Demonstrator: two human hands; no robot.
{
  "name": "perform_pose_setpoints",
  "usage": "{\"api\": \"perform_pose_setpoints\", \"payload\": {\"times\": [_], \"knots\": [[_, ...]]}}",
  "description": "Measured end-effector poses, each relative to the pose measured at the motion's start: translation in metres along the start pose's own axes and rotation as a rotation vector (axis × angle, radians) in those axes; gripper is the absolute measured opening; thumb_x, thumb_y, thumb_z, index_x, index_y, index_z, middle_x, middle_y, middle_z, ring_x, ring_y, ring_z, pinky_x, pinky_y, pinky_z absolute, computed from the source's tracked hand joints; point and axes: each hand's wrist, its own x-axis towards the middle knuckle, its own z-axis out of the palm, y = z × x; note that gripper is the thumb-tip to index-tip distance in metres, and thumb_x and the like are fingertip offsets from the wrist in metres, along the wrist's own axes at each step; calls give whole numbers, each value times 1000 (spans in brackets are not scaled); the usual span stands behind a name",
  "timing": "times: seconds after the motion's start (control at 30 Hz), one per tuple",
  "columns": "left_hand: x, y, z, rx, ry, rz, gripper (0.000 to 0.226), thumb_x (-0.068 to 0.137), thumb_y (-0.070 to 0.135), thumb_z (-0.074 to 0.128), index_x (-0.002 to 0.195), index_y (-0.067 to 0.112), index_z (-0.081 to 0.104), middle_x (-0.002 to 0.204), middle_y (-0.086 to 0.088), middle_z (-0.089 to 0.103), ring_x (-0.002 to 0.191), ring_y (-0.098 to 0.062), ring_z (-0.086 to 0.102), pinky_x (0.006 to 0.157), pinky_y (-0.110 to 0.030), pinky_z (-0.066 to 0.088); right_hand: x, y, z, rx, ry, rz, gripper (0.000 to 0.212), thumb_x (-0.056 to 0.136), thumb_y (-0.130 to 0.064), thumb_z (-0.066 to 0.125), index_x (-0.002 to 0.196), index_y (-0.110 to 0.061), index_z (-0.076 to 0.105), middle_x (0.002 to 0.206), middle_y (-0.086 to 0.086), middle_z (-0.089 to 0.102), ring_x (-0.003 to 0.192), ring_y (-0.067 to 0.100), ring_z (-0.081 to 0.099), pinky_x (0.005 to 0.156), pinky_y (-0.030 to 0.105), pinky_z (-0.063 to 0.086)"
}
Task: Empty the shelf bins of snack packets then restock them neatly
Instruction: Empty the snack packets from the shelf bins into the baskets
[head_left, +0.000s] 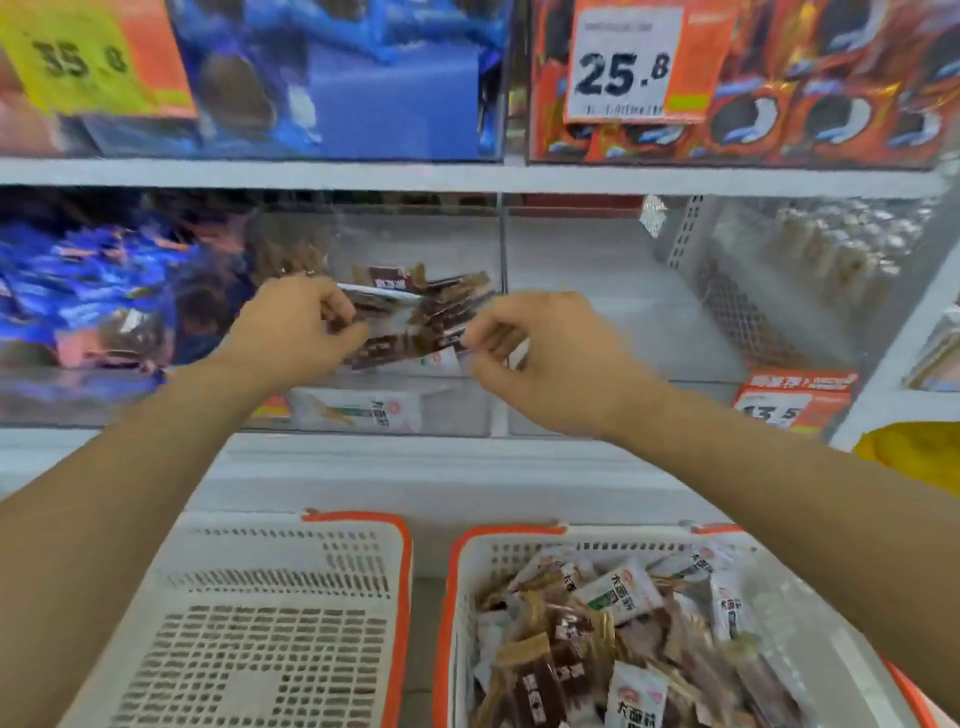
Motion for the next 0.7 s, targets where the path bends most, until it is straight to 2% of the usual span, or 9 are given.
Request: {"api": "perform_pose_setpoints", "payload": {"times": [0.1,0.17,0.23,0.33,0.43,0.47,0.53,0.6,0.7], "knots": [[31,-55,-3,4,-150,-105,77,58,71,73,109,13,68,108,-8,70,103,-30,66,96,-41,50,66,-6,24,-46,-129,27,29,86,-23,75,113,-16,68,102,-3,65,91,13,62,86,22,50],[41,-79,2,50,-322,-132,89,61,69,79,127,13,59,121,-5,62,113,-26,61,101,-37,47,105,-3,42,-95,-252,97,43,82,-29,81,121,-17,64,116,3,65,105,22,62,95,34,50],[51,-97,7,80,-425,-154,101,65,61,84,145,17,42,140,-7,51,125,-25,53,108,-36,42,136,1,58,-137,-337,144,60,78,-33,85,130,-20,59,126,7,60,113,26,60,97,36,50],[69,-115,13,14,-468,-212,137,50,72,86,157,19,19,155,-8,37,138,-27,42,115,-40,37,177,11,72,-297,-396,159,94,70,-40,90,149,-27,41,144,8,44,130,28,47,106,34,43],[90,-130,26,-201,-393,-223,168,22,85,80,159,21,8,160,-4,29,144,-24,35,119,-39,32,218,20,85,-290,-413,200,115,65,-46,92,156,-33,24,159,6,28,142,28,36,114,35,37],[94,-130,30,-295,-365,-238,166,25,79,84,159,19,7,160,-4,30,144,-23,35,120,-39,31,231,22,93,-266,-407,193,118,64,-45,93,157,-34,21,161,5,26,144,27,34,114,33,35],[101,-130,39,-454,-303,-279,150,48,54,95,157,11,1,157,-3,33,142,-22,36,119,-36,32,257,22,112,-245,-382,136,121,64,-39,94,158,-32,18,163,2,23,147,22,30,113,27,30],[109,-132,46,-578,-224,-303,134,62,35,95,153,6,1,151,0,35,138,-20,40,113,-30,35,279,19,132,-221,-388,76,129,63,-34,96,160,-29,11,165,-1,21,148,20,28,115,25,28],[115,-139,50,-726,-158,-322,124,66,22,93,148,7,1,141,-6,48,127,-23,53,105,-36,48,306,14,158,-125,-430,46,136,61,-19,97,161,-24,4,157,-3,28,141,15,33,106,9,30]]}}
